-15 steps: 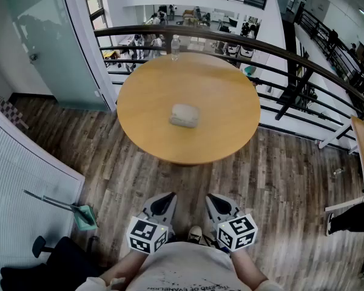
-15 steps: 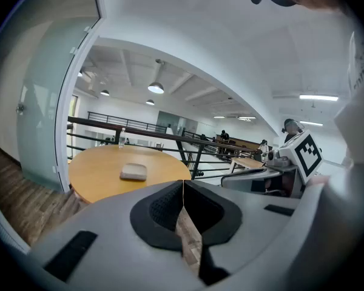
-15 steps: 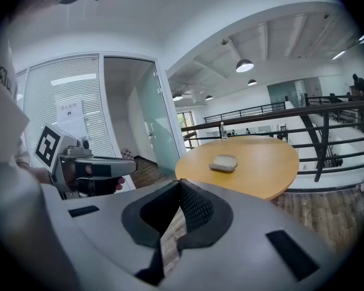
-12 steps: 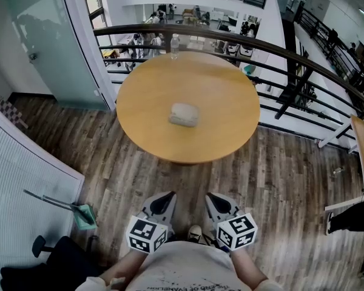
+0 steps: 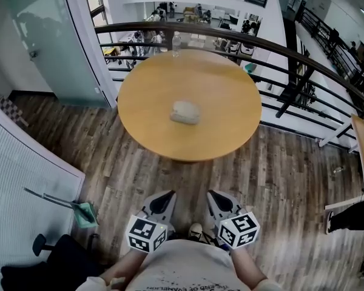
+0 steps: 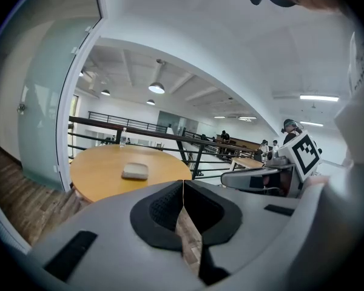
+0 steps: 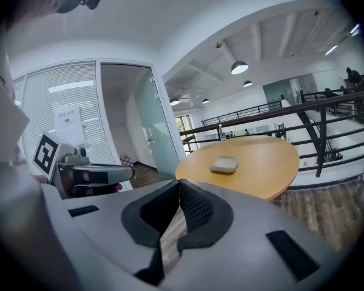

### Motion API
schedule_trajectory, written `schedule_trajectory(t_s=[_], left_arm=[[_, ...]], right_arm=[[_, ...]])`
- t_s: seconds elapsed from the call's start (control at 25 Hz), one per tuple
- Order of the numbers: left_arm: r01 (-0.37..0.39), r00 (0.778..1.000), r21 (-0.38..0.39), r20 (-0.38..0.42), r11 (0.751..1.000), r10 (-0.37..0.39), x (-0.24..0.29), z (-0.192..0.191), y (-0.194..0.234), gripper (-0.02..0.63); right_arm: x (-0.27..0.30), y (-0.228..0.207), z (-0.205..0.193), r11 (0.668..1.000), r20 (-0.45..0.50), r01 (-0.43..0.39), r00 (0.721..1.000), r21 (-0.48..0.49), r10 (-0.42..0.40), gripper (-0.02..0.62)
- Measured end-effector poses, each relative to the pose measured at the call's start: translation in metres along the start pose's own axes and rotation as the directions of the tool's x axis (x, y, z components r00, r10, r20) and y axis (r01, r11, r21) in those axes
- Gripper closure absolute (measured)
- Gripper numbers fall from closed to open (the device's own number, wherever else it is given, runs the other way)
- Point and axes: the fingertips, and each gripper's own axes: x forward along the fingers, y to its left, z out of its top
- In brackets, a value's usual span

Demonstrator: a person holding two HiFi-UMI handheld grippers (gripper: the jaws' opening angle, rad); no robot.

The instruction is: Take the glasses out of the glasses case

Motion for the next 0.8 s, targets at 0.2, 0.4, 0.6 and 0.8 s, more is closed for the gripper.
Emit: schedule_trajectory(t_s=[0.2, 0.4, 0.6, 0.8], left_arm=[[0.004, 1.000, -0.002, -0.001, 1.000, -0.004, -0.008, 0.000, 0.006, 0.581], [0.020, 1.000, 0.003, 0.000, 1.000, -0.020, -0.017, 0.000, 0.017, 0.581], [0.043, 0.999, 0.019, 0.010, 0.999, -0.043, -0.027, 0.004, 0.029, 0.581], [0.053, 0.998, 0.012, 0.017, 0.999, -0.053, -0.028, 0.007, 0.042, 0.581]], right_arm=[[0.002, 0.007, 0.002, 1.000, 0.002, 0.000, 1.000, -0.006, 0.000, 0.569], [0.008, 0.015, 0.002, 1.000, 0.004, 0.020, 1.000, -0.002, -0.020, 0.569], [0.013, 0.022, 0.001, 0.999, 0.015, 0.053, 0.998, 0.014, -0.053, 0.569], [0.021, 0.025, 0.006, 0.998, 0.022, 0.066, 0.998, 0.018, -0.066, 0.569]])
